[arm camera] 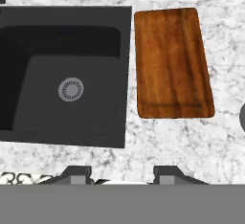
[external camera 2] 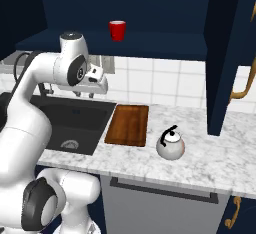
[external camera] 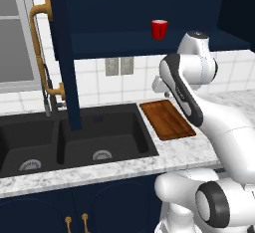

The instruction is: Pick the kettle from the counter and place it on the tray. Then pick the mug from the cabinet and place it on the tray. Then close the cabinet doors.

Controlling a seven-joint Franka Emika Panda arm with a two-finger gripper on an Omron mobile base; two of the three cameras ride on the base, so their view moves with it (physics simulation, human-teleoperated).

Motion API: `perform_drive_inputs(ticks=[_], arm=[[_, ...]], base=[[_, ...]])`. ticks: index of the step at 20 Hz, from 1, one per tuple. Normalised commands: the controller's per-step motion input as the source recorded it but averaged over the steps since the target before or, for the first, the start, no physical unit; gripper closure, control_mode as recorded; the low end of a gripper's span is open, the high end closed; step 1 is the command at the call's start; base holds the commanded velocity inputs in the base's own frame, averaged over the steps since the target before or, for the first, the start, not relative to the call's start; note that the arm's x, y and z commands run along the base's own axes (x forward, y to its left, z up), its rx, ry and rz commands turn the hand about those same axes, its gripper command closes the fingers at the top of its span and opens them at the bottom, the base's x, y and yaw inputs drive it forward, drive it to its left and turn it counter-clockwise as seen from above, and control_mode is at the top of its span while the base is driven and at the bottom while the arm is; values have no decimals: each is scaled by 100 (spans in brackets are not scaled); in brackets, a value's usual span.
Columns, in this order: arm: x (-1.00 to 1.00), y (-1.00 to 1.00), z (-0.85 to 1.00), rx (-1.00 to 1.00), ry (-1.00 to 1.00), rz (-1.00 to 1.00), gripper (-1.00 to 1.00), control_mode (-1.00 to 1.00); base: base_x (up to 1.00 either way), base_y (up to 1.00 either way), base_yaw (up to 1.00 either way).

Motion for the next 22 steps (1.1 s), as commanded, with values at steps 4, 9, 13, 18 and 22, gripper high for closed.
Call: perform_drive_inputs(ticks=[4,9,13,18,22], arm=[[-34,-8,0,0,-7,-3,-100,-100],[-68,-51,-24,1,-13,-28,-100,-100],[-31,-97,-29,0,-3,-33,-100,-100],[0,-100,-13,0,0,-21,-100,-100],[0,-76,-11,4,1,-17,-100,-100]], base=[[0,0,0],[0,0,0],[0,0,0],[0,0,0],[0,0,0]])
